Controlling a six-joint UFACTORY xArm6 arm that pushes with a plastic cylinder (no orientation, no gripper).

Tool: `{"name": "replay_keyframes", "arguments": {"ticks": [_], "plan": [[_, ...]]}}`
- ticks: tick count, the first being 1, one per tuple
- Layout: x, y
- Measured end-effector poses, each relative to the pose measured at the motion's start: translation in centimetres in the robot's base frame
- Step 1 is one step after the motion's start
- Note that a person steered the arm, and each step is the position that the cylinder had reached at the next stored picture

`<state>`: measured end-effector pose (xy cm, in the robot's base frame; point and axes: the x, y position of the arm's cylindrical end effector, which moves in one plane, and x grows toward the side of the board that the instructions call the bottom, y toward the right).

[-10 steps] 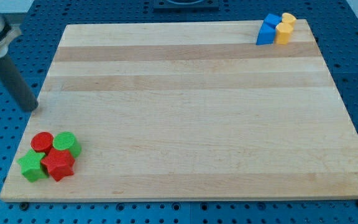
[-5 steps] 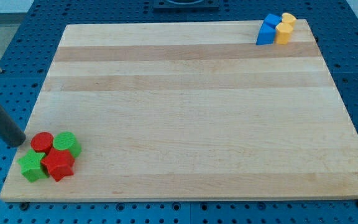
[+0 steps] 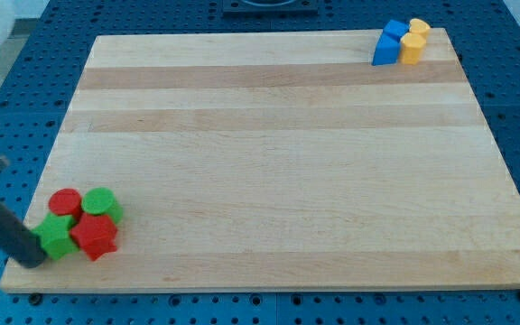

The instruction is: Push red star towards center

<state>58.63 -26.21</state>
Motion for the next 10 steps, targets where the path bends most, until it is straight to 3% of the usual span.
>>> {"name": "replay_keyframes", "arguments": {"ticks": [4,7,10], "plan": [[-2.9,15.9],[-9.1,16.5],[-11.2,25.8]]}}
